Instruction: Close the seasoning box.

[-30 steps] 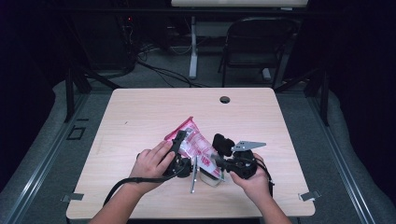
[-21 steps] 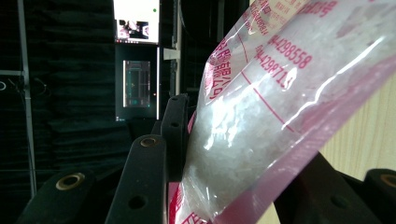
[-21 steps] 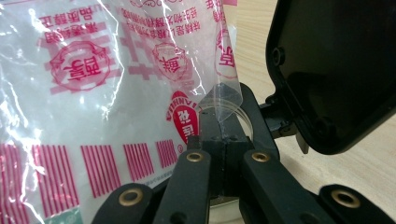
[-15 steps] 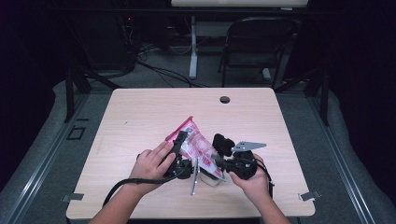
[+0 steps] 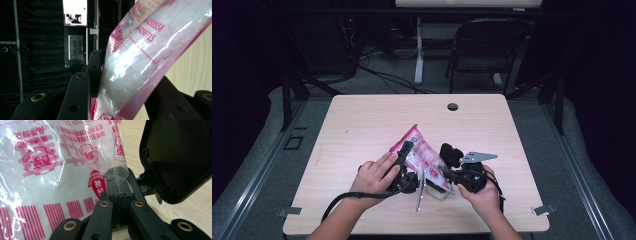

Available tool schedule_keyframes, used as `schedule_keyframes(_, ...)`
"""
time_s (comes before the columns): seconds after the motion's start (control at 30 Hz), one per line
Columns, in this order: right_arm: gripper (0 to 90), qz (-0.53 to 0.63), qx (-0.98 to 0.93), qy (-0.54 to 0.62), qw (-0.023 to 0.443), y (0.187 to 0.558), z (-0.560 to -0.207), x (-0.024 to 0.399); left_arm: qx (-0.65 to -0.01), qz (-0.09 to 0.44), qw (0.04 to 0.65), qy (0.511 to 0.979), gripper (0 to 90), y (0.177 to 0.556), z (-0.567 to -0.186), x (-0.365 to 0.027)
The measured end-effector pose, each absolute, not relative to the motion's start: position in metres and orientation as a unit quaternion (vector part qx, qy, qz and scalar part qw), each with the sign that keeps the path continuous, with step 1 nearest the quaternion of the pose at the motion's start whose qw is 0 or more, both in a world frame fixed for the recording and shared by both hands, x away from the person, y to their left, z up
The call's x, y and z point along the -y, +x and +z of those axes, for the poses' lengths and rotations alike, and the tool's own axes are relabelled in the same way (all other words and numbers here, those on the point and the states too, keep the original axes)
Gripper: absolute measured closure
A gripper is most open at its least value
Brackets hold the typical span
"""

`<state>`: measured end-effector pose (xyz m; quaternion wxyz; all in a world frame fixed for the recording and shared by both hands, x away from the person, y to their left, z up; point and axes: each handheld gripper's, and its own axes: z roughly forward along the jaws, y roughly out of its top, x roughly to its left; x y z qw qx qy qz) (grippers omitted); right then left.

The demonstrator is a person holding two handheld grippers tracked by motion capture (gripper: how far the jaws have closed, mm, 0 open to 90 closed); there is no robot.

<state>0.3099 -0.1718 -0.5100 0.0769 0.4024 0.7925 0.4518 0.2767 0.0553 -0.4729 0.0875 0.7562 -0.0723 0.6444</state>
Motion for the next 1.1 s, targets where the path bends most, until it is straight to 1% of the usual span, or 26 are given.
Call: schedule_keyframes(1.1, 90.0, 0.456, -0.785, 0.41, 0.083, 0.3119, -0.5099, 0.1751, 0.084, 0.647, 0.083, 0.753, 67.9, 0.2762, -0.4721, -0.0529)
